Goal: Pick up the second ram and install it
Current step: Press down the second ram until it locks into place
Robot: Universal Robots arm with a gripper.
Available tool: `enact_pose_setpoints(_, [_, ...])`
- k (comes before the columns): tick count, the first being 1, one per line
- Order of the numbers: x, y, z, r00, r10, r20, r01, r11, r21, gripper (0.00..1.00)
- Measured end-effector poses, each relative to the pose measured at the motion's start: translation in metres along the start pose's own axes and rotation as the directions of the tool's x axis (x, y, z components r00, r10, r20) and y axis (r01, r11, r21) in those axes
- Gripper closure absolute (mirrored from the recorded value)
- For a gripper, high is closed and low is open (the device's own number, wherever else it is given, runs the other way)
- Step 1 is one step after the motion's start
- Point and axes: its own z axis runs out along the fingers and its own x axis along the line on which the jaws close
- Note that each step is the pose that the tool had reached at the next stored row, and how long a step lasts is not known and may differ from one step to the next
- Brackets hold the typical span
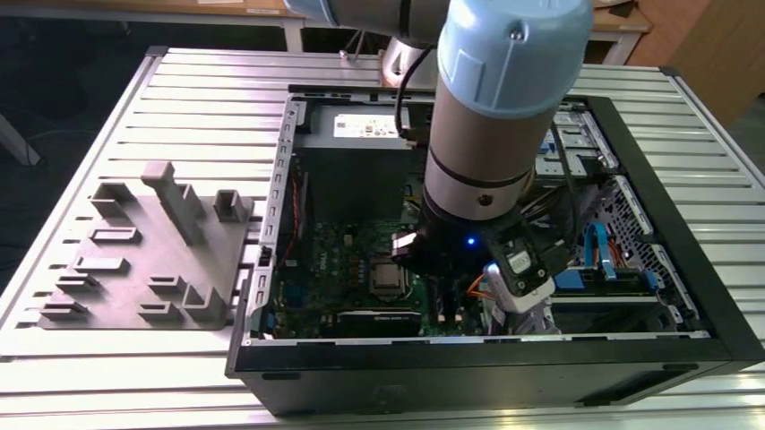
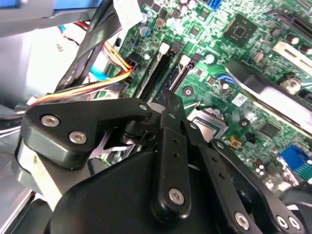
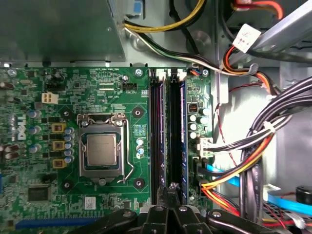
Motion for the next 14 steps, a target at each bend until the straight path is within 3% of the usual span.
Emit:
enact_pose_setpoints(7, [-0.0001,0.0015,-0.0017,1.0000,0.000,-0.0001,0.000,1.0000,0.0000,0.93])
enact_pose_setpoints(14, [0.0006,0.0186,-0.0011,1.0000,0.000,0.0000,0.000,1.0000,-0.0001,0.93])
